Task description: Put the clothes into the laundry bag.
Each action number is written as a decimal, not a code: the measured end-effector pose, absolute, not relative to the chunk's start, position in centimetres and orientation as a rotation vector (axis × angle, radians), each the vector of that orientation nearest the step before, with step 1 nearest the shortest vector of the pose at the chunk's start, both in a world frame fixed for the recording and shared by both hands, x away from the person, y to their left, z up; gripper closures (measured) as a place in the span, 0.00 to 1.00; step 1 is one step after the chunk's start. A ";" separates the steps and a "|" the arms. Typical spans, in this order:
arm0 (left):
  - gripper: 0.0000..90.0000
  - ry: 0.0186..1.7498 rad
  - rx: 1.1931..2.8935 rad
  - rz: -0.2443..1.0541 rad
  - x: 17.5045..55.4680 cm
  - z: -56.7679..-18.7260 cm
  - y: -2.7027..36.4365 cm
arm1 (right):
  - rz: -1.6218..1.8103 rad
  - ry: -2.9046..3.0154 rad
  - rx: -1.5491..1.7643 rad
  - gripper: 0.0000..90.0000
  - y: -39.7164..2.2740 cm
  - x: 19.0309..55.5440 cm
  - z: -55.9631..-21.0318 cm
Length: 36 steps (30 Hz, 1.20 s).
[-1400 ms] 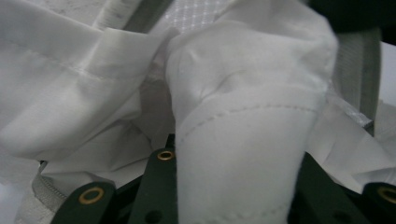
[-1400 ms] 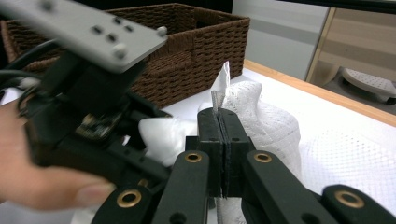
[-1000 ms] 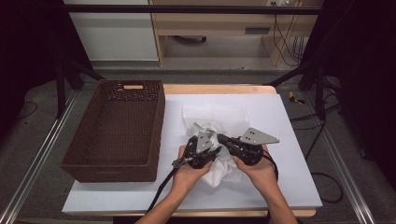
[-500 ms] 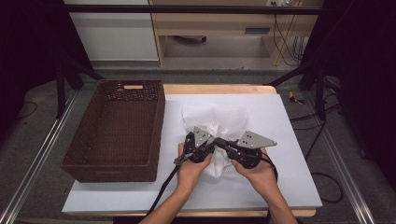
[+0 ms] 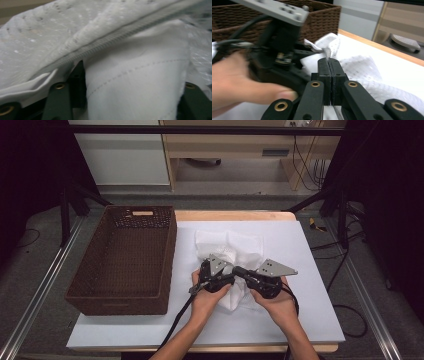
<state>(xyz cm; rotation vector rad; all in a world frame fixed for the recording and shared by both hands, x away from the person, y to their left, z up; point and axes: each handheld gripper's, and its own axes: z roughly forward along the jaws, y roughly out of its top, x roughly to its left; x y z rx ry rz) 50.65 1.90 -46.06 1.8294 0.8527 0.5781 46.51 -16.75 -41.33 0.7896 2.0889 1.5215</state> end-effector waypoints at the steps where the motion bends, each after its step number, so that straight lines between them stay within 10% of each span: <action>1: 0.39 0.843 1.841 0.573 50.5 -46.0 1.9 | 1.519 2.084 0.809 1.00 -16.9 46.6 -41.4; 15: 0.27 0.766 1.826 0.538 48.1 -43.7 3.8 | 1.479 2.052 0.887 0.99 -17.7 47.1 -41.9; 36: 0.36 0.822 1.810 0.510 42.7 -42.4 9.3 | 1.461 2.061 0.860 0.99 -17.0 47.0 -41.6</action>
